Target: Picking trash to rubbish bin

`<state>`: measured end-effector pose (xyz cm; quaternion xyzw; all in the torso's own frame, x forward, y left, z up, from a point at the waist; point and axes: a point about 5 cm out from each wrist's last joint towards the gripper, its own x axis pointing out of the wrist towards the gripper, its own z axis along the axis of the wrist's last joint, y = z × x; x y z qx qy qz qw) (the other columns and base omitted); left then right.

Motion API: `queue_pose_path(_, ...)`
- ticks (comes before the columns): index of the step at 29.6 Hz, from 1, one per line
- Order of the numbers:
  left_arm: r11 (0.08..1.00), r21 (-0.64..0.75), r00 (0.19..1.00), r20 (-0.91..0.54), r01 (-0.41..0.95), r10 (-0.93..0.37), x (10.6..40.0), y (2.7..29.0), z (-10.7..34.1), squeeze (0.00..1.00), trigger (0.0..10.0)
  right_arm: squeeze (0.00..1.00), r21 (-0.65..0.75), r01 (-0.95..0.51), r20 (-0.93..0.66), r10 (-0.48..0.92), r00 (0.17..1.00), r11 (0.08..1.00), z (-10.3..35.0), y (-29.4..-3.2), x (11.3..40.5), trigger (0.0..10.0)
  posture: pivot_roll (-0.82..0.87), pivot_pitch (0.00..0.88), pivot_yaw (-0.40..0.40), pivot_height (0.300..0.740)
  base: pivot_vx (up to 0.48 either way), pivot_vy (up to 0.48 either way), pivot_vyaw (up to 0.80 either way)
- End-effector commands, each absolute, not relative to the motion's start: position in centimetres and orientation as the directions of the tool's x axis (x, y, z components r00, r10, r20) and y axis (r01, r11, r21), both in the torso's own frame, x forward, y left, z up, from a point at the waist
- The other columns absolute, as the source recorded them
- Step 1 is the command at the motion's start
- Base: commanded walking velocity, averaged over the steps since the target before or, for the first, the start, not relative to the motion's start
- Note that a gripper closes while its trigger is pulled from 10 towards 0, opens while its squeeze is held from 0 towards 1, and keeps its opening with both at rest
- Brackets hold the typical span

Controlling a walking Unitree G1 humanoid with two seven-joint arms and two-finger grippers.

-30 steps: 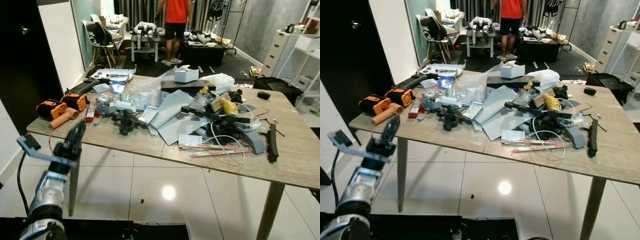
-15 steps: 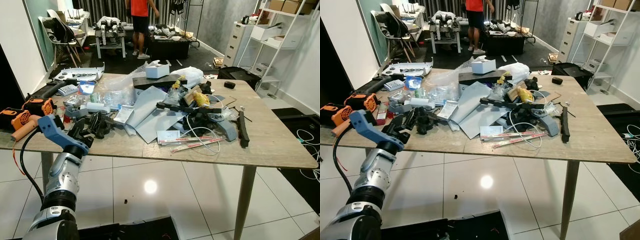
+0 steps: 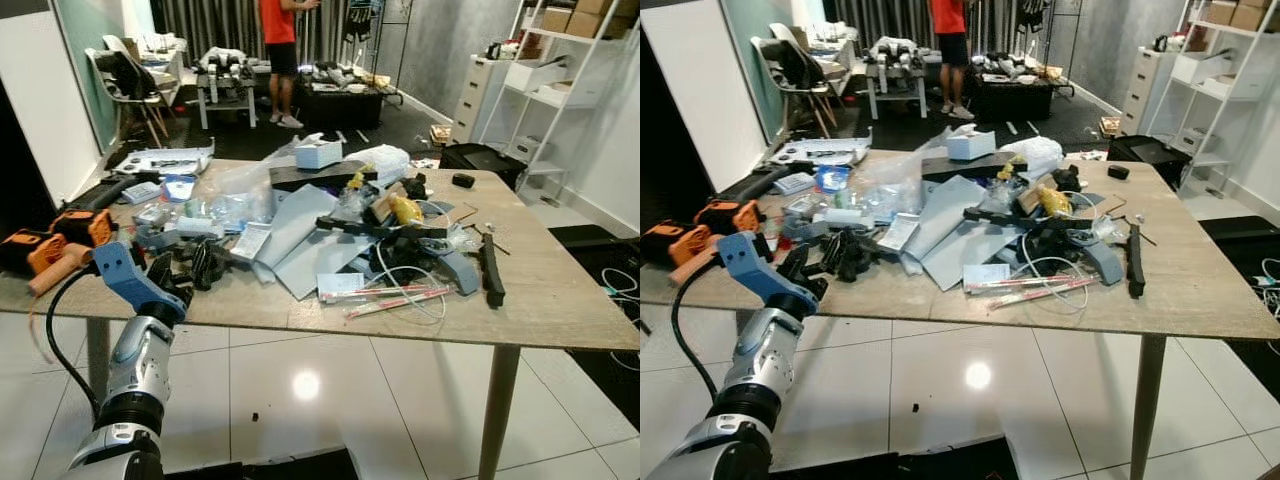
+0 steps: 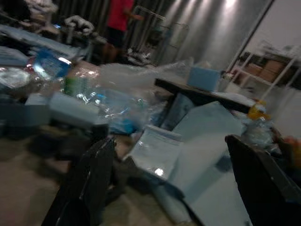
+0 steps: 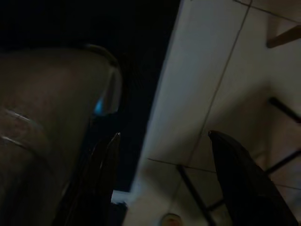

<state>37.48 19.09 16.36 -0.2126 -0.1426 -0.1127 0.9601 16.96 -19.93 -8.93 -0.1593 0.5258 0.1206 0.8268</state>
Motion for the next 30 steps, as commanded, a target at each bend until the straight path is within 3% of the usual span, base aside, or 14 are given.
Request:
queue_pose_path(1, 0.898, -0.356, 0.932, 0.335, 0.258, -0.136, 37.3, 20.1, 16.6, 0.0, 10.0, 0.0, -0.127, -0.369, -0.91, 0.04, 0.413, 0.921, -9.1, -19.5, 16.8, 10.0, -0.11, 0.094, 0.043, 0.74, 0.364, 0.0, 0.0)
queue_pose_path(10, 0.889, -0.34, 0.919, 0.349, 0.308, -0.184, 37.3, 19.0, 16.9, 0.0, 10.0, 0.0, -0.124, -0.367, -0.912, 0.04, 0.408, 0.922, -9.2, -19.4, 16.6, 10.0, -0.11, 0.097, 0.046, 0.74, 0.278, 0.0, 0.0)
queue_pose_path(16, 0.874, -0.181, 0.875, 0.284, 0.45, -0.392, 36.9, 17.1, 16.2, 0.0, 10.0, 0.0, -0.13, -0.379, -0.916, 0.035, 0.4, 0.916, -9.3, -19.5, 16.3, 10.0, -0.12, 0.1, 0.047, 0.74, 0.0, 0.0, 0.0)
queue_pose_path(20, 0.903, -0.049, 0.891, 0.193, 0.427, -0.411, 36.9, 17.8, 16.2, 0.0, 10.0, 0.0, -0.135, -0.381, -0.919, 0.028, 0.394, 0.915, -9.3, -19.7, 16.1, 10.0, -0.12, 0.103, 0.048, 0.74, 0.0, 0.0, 0.0)
queue_pose_path(25, 0.927, 0.021, 0.92, 0.115, 0.374, -0.373, 37.1, 19.2, 16.0, 0.0, 10.0, 0.0, -0.135, -0.382, -0.922, 0.025, 0.386, 0.914, -9.5, -19.8, 15.8, 10.0, -0.11, 0.11, 0.05, 0.74, 0.0, 0.0, 0.0)
queue_pose_path(30, 0.916, 0.059, 0.913, 0.081, 0.396, -0.4, 37.0, 18.7, 15.7, 0.0, 10.0, 0.0, -0.132, -0.385, -0.925, 0.026, 0.379, 0.913, -9.6, -19.7, 15.5, 10.0, -0.11, 0.114, 0.053, 0.74, 0.0, 0.0, 0.0)
